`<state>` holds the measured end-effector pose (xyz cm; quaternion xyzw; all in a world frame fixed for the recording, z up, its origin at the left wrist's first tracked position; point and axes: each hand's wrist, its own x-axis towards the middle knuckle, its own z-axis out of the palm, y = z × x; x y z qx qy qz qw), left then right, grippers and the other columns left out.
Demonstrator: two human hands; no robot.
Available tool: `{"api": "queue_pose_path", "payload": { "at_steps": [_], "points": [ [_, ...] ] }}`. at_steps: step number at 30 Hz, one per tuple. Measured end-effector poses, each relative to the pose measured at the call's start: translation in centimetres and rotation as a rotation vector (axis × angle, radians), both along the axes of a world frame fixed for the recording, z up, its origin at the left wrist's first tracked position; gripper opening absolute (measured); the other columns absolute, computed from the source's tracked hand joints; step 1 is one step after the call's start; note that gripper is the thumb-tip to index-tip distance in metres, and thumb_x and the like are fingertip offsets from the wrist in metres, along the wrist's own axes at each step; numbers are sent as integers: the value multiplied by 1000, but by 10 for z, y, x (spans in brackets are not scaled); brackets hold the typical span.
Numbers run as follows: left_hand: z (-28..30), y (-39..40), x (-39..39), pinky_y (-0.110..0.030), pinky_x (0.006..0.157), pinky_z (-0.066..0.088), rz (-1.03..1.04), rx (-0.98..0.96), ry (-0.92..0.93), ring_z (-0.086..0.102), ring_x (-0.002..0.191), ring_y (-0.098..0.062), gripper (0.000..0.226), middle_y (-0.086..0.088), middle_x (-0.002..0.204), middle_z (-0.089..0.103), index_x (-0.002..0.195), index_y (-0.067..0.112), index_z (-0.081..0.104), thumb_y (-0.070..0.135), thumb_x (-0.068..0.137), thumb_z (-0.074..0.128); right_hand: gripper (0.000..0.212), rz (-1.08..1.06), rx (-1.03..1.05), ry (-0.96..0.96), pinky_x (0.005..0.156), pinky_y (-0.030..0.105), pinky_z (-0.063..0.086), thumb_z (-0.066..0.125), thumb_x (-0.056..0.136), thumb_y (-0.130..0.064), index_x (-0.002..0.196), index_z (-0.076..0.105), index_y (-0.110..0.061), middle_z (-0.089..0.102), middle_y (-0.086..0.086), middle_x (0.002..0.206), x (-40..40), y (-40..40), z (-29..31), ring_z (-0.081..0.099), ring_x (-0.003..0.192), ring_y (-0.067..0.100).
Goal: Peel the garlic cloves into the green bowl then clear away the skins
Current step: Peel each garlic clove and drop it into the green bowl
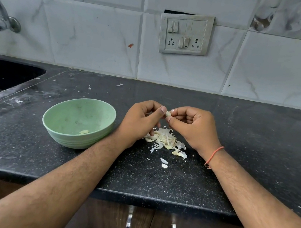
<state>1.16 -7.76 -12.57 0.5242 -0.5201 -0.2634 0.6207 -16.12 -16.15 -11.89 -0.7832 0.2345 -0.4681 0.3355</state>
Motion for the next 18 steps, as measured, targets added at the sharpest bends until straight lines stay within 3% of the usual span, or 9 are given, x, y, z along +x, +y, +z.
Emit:
{"api": "queue_pose_path", "payload": {
  "at_steps": [4, 7, 11, 13, 16, 18],
  "points": [
    [0, 0, -2, -30, 52, 47, -58, 32, 9, 55, 71, -30, 18, -13, 83, 63, 92, 22, 68, 24, 109, 61, 13, 8, -5, 12, 77, 29, 64, 91, 84, -20, 95, 84, -18, 81, -6, 86, -1, 1, 0, 78, 82, 17],
    [-1, -1, -2, -28, 52, 40, -74, 85, -5, 48, 60, -24, 20, -9, 77, 57, 94, 24, 63, 28, 112, 55, 13, 20, 4, 27, 74, 26, 62, 91, 84, -20, 95, 85, -18, 81, -7, 85, -1, 1, 1, 78, 79, 14],
    [-2, 0, -5, -26, 47, 35, -97, 103, -20, 44, 60, -14, 23, -4, 75, 49, 95, 24, 57, 26, 115, 46, 13, 47, 25, 26, 77, 27, 63, 91, 83, -17, 94, 85, -18, 81, -6, 87, -1, 1, 0, 78, 81, 12],
    [-2, 1, -7, -27, 47, 36, -68, 106, -68, 45, 54, -7, 22, 0, 71, 48, 97, 21, 55, 25, 115, 44, 13, 57, 44, 25, 77, 28, 63, 92, 82, -15, 93, 84, -18, 81, -5, 87, -1, 1, 0, 77, 81, 12],
    [-2, 2, -6, -29, 49, 39, 37, 37, -188, 45, 52, -10, 21, 9, 62, 52, 94, 25, 58, 27, 113, 49, 15, 72, 87, 9, 77, 29, 62, 92, 82, -13, 92, 83, -17, 81, -1, 87, 0, -1, 0, 76, 80, 12],
    [-2, 1, -4, -29, 53, 41, 167, -32, -292, 47, 53, -8, 19, 7, 59, 55, 91, 30, 61, 29, 110, 57, 15, 63, 98, 10, 77, 30, 63, 92, 81, -11, 91, 82, -17, 81, 0, 86, -1, -1, 0, 74, 79, 11]
  ]
}}
